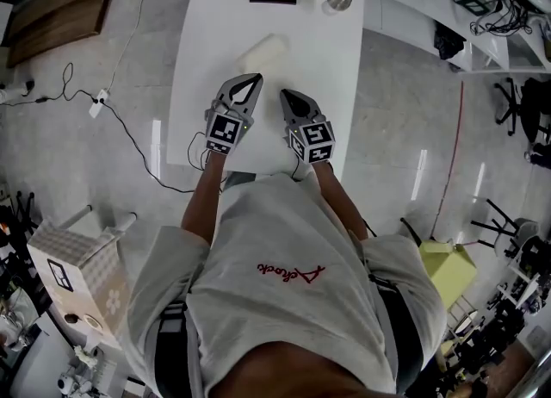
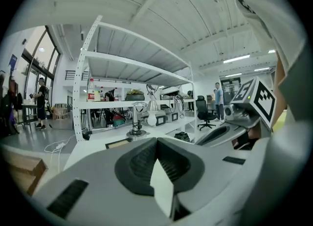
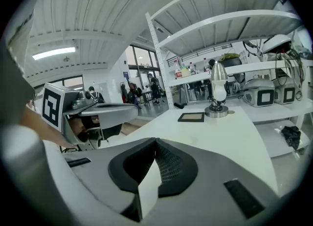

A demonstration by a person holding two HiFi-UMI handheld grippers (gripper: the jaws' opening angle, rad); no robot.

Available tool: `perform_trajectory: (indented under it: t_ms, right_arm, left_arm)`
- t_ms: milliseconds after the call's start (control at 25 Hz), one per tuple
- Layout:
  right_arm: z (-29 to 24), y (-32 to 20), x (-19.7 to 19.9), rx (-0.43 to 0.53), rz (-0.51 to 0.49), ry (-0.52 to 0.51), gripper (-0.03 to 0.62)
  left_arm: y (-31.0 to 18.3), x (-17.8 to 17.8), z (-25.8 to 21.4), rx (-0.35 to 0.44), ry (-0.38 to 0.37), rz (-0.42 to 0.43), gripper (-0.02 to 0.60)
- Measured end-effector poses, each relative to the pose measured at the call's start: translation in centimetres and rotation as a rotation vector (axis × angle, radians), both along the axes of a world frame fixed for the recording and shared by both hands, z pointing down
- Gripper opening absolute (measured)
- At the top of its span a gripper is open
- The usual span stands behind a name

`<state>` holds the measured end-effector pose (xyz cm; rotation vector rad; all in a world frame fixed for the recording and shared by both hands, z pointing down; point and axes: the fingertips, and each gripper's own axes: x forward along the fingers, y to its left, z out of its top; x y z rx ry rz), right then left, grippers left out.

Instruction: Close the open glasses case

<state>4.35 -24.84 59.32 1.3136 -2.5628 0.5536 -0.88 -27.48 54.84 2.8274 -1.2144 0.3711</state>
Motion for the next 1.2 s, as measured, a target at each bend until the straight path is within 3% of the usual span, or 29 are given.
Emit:
perform_trajectory:
  t_ms: [280,440,560,760,1200]
  right_arm:
    - [-6.1,-0.3,1.3,0.191,0.017,-0.052,0.025]
    - [-8.3,-0.1,1.6,0.255,-0.017,-0.068,0.025]
    - [-8.9,0.5,1.9,0.271,-0.024,-0.088,0.025]
    - [-8.7,1.8,1.8,0.275,-0.022,-0.090,0.023]
    - [-9.7,7.8,-0.9,0.298,0.034,-0.061,0.021]
  left_arm:
    - [0.9,1.1,-3.2,0.021,0.081,-0.057,0.023]
    - [1.5,1.9,-4.8,0.063,0.070,-0.077,0.023]
    - [2.5,2.7,-5.1,0.090,0.032,-0.077,0.023]
    - [4.4,3.0,-4.9,0.089,0.040,-0.076,0.023]
    - [10.7,-1.1,-5.5,0.104,0.089,-0.061,0.023]
